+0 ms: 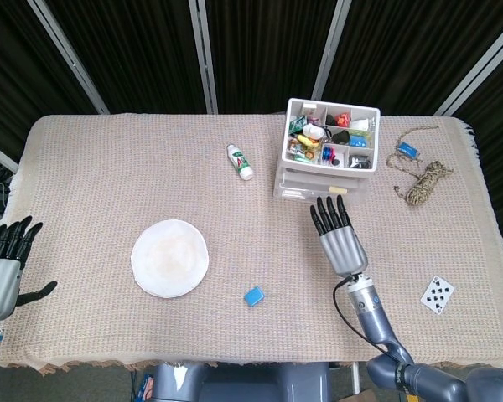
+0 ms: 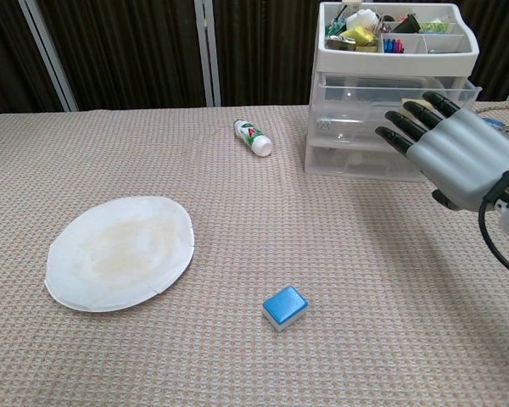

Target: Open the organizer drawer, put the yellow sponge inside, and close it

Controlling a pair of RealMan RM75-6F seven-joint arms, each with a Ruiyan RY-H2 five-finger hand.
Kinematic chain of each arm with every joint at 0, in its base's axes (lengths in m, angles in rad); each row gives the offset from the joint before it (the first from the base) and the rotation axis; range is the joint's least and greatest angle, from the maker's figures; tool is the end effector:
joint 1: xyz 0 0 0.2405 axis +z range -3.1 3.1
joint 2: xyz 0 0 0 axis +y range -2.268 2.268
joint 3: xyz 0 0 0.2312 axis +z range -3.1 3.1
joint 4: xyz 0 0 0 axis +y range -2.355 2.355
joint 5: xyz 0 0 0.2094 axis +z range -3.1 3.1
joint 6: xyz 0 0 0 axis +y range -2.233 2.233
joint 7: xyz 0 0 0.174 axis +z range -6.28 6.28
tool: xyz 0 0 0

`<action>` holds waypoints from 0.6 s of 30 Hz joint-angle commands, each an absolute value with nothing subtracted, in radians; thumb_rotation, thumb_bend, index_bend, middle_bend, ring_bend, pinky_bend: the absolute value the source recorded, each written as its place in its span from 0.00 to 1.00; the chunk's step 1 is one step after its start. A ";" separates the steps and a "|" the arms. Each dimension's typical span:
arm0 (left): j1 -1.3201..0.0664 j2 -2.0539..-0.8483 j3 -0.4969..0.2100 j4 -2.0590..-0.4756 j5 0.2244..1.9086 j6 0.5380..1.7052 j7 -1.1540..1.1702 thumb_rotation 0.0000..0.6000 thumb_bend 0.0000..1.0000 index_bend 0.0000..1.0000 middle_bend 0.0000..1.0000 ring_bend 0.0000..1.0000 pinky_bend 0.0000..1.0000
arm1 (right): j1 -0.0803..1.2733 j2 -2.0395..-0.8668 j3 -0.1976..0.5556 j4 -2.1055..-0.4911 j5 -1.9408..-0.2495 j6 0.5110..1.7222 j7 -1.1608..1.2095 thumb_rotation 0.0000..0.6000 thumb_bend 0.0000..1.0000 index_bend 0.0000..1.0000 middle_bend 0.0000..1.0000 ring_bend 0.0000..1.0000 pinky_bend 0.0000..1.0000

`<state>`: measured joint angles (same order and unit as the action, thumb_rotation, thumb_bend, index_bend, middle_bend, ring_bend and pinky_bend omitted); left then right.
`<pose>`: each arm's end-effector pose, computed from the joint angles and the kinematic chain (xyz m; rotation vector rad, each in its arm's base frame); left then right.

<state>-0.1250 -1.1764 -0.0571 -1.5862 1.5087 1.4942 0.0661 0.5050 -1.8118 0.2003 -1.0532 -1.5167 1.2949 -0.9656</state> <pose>-0.2764 0.2218 0.1359 -1.4153 -0.8378 -0.9266 -0.1730 -0.3326 -0.0227 1.6545 -0.0137 0.5222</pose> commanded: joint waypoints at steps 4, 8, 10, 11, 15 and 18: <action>-0.126 -1.175 -0.057 -1.588 1.505 1.488 0.064 1.00 0.12 0.06 0.00 0.00 0.00 | 0.543 -1.836 0.238 -1.015 -1.472 1.266 -0.976 1.00 0.20 0.00 0.00 0.00 0.00; -0.127 -1.173 -0.056 -1.590 1.501 1.483 0.065 1.00 0.11 0.06 0.00 0.00 0.00 | 0.561 -1.849 0.254 -0.990 -1.445 1.252 -0.972 1.00 0.20 0.00 0.00 0.00 0.00; -0.128 -1.172 -0.057 -1.591 1.501 1.482 0.064 1.00 0.11 0.06 0.00 0.00 0.00 | 0.569 -1.856 0.263 -0.980 -1.432 1.246 -0.971 1.00 0.20 0.00 0.00 0.00 0.00; -0.128 -1.172 -0.057 -1.592 1.500 1.482 0.063 1.00 0.11 0.06 0.00 0.00 0.00 | 0.573 -1.859 0.267 -0.974 -1.427 1.243 -0.971 1.00 0.20 0.00 0.00 0.00 0.00; -0.129 -1.170 -0.056 -1.593 1.498 1.477 0.059 1.00 0.11 0.06 0.00 0.00 0.00 | 0.592 -1.871 0.274 -0.947 -1.411 1.234 -0.969 1.00 0.20 0.00 0.00 0.00 0.00; -0.129 -1.168 -0.057 -1.596 1.494 1.474 0.058 1.00 0.11 0.06 0.00 0.00 0.00 | 0.603 -1.880 0.281 -0.933 -1.395 1.228 -0.966 1.00 0.20 0.00 0.00 0.00 0.00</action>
<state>-0.1294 -1.1681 -0.0565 -1.5956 1.4947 1.4740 0.0580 0.5987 -1.8758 0.2779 -0.9375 -1.4006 1.2309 -0.9672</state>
